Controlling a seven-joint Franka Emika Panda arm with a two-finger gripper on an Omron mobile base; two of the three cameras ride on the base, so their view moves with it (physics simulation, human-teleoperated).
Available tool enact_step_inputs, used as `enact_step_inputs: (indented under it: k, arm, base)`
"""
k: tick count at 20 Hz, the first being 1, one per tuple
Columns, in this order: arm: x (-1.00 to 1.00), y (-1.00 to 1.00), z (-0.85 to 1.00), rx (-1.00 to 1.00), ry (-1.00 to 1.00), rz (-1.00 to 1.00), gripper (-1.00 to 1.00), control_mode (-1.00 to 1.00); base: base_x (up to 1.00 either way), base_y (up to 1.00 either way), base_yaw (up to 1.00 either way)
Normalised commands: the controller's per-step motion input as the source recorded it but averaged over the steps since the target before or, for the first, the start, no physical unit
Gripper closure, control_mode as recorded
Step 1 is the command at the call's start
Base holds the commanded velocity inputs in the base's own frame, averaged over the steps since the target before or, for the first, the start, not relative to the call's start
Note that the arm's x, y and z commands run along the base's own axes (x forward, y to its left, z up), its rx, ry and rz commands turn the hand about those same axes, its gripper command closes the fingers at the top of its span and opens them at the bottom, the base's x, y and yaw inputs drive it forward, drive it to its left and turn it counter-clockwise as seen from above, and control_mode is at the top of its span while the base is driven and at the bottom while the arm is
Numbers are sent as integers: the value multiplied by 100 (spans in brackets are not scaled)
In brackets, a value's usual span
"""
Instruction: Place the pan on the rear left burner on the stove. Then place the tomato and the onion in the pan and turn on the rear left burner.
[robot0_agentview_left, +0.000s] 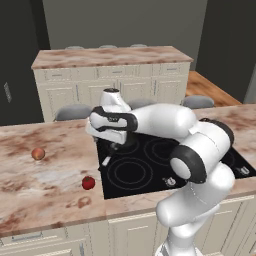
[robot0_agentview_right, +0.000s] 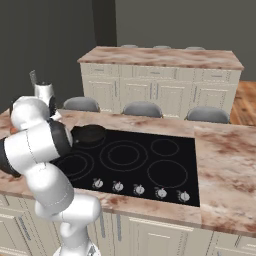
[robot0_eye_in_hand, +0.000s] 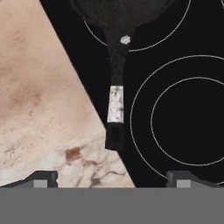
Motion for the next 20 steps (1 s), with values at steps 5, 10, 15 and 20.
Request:
enact_step_inputs:
  k: [5,10,15,20]
  arm:
    - [0,30,3,0,-3,27,-100,-100]
    - [0,43,0,0,-2,36,-100,-100]
    - [0,58,7,0,-8,35,-100,-100]
    - [0,66,0,0,-17,20,-100,-100]
  base:
    - [0,0,0]
    - [0,0,0]
    - [0,0,0]
    - [0,0,0]
